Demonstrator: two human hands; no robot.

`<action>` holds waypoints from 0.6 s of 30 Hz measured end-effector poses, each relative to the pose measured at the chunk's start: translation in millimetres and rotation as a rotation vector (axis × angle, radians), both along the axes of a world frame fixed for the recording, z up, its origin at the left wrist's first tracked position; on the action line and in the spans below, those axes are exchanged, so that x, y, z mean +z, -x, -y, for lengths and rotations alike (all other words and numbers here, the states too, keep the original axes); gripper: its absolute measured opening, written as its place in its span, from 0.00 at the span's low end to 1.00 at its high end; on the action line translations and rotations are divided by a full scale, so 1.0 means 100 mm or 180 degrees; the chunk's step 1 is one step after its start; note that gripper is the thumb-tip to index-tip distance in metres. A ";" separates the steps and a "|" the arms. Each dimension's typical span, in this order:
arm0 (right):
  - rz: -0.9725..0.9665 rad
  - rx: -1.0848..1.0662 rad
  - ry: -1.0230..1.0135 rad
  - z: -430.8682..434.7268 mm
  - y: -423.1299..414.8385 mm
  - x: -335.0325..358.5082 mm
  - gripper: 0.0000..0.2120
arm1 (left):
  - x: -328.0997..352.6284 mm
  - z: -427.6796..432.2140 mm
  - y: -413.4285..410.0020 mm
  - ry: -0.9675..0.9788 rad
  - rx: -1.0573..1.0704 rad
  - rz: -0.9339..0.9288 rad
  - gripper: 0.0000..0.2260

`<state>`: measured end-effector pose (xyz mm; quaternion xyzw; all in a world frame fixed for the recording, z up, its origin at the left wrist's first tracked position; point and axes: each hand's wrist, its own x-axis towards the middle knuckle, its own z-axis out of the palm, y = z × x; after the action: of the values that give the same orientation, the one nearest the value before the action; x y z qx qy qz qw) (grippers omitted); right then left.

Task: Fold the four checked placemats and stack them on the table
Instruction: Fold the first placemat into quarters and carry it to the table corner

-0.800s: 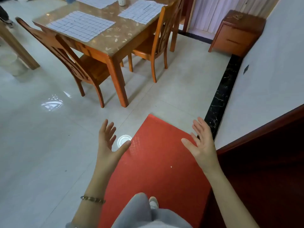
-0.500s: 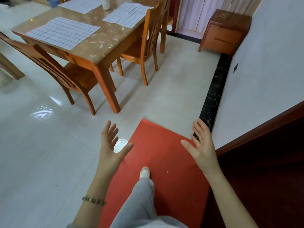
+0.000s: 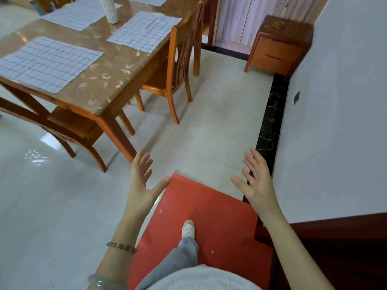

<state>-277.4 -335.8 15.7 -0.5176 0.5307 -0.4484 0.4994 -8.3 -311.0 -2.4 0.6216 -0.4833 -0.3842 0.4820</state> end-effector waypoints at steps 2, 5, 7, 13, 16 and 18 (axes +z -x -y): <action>0.0001 0.0000 0.0030 0.34 -0.04 0.04 0.37 | 0.06 0.35 -0.02 0.0001 -0.0092 0.0020 0.42; 0.0023 0.0063 0.0017 0.79 -0.06 0.08 0.38 | 0.13 0.83 -0.02 -0.0014 -0.0209 0.0021 0.41; 0.0053 0.0022 0.0004 1.06 -0.05 0.09 0.39 | 0.16 1.11 0.01 -0.0011 -0.0232 -0.0037 0.41; 0.0070 -0.0007 -0.0042 1.97 0.02 0.04 0.38 | 0.15 1.98 0.11 -0.0122 -0.0242 -0.0180 0.42; 0.0106 0.0052 -0.0050 2.52 0.10 -0.01 0.38 | 0.12 2.49 0.17 -0.0116 -0.0133 -0.0187 0.43; 0.0113 0.0109 -0.0054 2.91 0.16 -0.04 0.38 | 0.10 2.83 0.22 -0.0078 -0.0046 -0.0177 0.41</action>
<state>-293.4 -626.8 12.0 -0.5143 0.5166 -0.4444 0.5206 -30.7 -594.1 8.1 0.6130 -0.4695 -0.4108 0.4849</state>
